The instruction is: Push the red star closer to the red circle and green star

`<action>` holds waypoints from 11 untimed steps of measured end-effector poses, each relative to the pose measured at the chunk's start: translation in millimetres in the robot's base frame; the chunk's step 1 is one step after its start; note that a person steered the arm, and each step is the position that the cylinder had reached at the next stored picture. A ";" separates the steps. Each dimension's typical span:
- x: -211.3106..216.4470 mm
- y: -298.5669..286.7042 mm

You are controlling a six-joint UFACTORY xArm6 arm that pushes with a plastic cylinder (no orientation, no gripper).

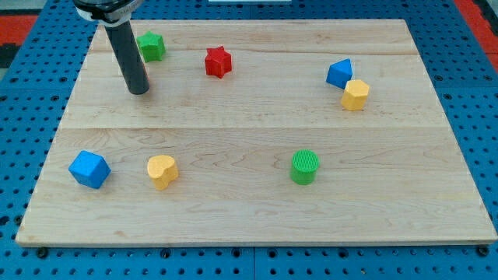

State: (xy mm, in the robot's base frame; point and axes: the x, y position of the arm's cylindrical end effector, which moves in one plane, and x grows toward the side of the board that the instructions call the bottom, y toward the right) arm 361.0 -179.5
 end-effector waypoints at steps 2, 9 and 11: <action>2.9 68.8; -62.7 80.1; -62.7 155.0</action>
